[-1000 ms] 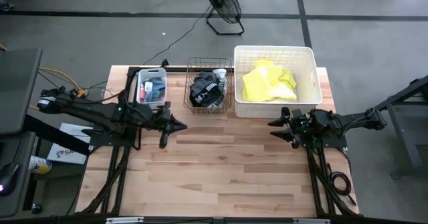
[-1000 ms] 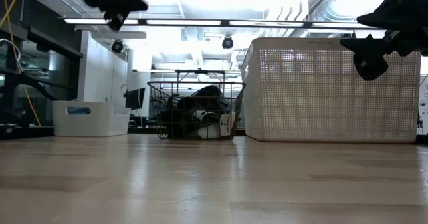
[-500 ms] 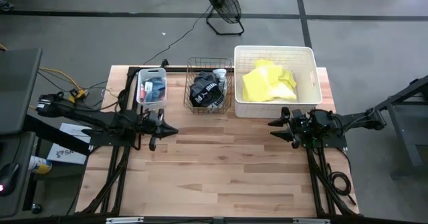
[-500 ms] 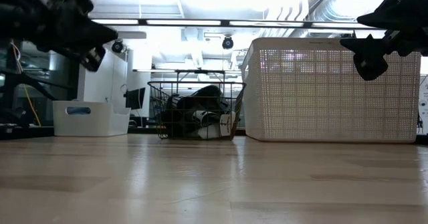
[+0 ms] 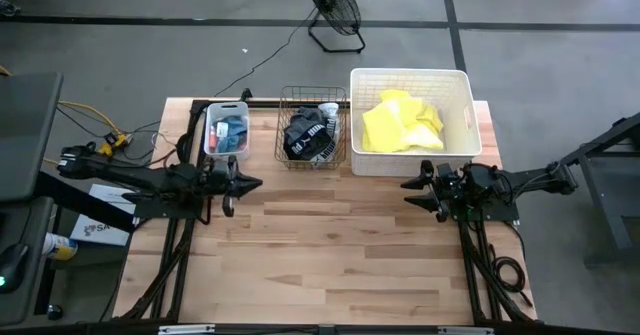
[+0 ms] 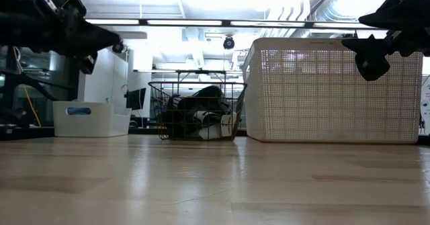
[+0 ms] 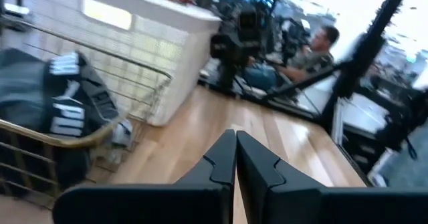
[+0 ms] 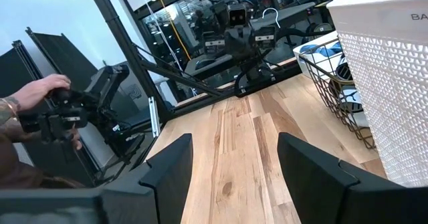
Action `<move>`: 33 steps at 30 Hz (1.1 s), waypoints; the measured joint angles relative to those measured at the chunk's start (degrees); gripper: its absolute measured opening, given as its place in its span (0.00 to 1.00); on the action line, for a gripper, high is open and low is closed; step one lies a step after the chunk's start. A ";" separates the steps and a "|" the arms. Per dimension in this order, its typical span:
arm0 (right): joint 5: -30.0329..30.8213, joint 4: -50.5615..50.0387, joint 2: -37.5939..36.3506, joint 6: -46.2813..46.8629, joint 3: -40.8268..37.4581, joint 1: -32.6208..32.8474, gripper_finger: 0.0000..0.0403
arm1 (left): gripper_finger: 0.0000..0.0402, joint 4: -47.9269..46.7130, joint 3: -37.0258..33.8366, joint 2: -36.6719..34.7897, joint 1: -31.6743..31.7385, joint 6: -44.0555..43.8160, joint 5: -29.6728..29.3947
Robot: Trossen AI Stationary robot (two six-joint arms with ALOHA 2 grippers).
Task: Pick & Place Cloths
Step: Return to Home Position
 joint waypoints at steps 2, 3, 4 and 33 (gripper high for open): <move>0.00 0.00 0.00 0.00 0.00 0.00 0.52 | 0.03 -0.43 -0.02 -1.78 0.02 -0.09 -1.05; 0.00 0.00 0.00 0.00 0.00 0.00 0.52 | 0.03 -0.74 -0.03 -2.80 0.02 -0.09 -1.53; 0.00 0.00 0.00 0.00 0.00 0.00 0.52 | 0.03 -1.22 -0.06 -3.86 0.02 -0.09 -1.80; 0.00 0.02 0.00 0.00 0.00 0.02 0.52 | 0.03 -22.12 -0.19 -23.28 -0.04 4.63 4.35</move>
